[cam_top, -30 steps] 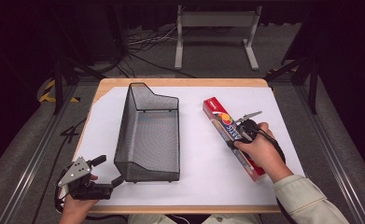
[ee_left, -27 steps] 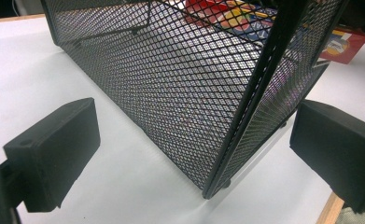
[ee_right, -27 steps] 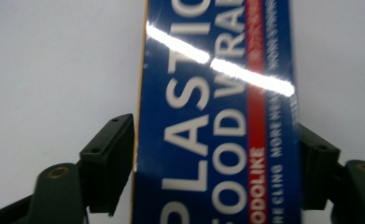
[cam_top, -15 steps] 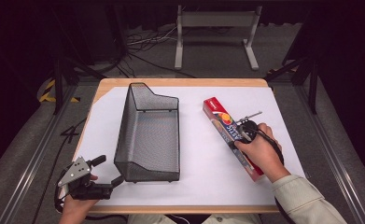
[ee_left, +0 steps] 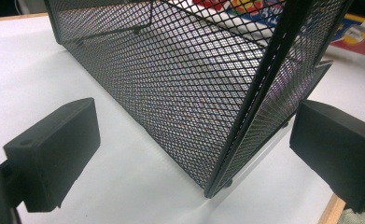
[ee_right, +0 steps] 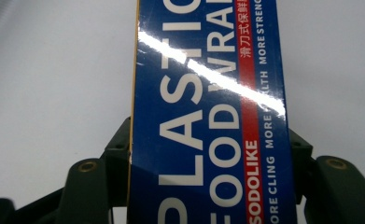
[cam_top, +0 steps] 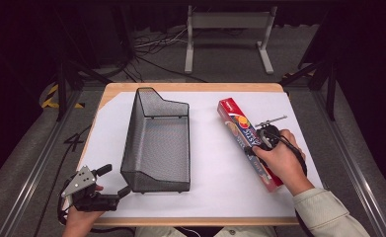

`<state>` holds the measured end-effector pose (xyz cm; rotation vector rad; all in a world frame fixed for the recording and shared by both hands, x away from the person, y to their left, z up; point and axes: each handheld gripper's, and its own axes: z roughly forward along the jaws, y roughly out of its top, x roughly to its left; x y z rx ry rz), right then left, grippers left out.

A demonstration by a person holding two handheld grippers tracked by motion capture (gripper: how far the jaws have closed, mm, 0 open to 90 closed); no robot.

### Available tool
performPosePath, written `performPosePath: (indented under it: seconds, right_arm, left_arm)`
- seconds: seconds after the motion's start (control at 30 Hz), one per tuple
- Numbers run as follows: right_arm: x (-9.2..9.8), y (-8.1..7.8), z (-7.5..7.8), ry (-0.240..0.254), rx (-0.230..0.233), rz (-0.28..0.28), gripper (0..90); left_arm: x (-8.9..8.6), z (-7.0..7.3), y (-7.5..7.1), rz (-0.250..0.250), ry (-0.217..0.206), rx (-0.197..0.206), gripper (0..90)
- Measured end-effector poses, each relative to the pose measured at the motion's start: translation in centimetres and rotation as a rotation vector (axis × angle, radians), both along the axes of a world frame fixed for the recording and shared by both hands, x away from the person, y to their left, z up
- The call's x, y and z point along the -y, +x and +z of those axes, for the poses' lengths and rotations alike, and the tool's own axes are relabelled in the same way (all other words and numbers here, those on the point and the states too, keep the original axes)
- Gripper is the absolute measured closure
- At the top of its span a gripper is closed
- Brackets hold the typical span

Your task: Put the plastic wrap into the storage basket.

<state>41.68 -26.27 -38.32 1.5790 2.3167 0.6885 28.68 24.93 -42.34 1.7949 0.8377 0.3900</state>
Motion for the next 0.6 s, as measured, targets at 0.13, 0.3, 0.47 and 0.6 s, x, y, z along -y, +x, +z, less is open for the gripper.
performPosePath:
  seconds: [0.13, 0.3, 0.47, 0.6]
  right_arm:
    - [-0.1, -0.6, 1.3, 0.01, 0.017, -0.017, 40.3]
    - [0.0, -1.1, 2.7, 0.029, 0.034, -0.04, 40.3]
    - [-0.1, -1.8, 3.9, 0.04, 0.046, -0.043, 40.3]
    - [-0.3, -2.0, 4.4, 0.041, 0.051, -0.045, 40.3]
  left_arm:
    - [-0.1, 0.0, 0.0, 0.0, 0.002, 0.003, 2.5]
    - [0.0, 0.0, 0.0, 0.0, 0.002, 0.001, 2.5]
    - [0.0, 0.0, 0.0, -0.001, 0.004, 0.003, 2.5]
    - [0.0, 0.1, 0.0, -0.003, 0.006, 0.001, 2.5]
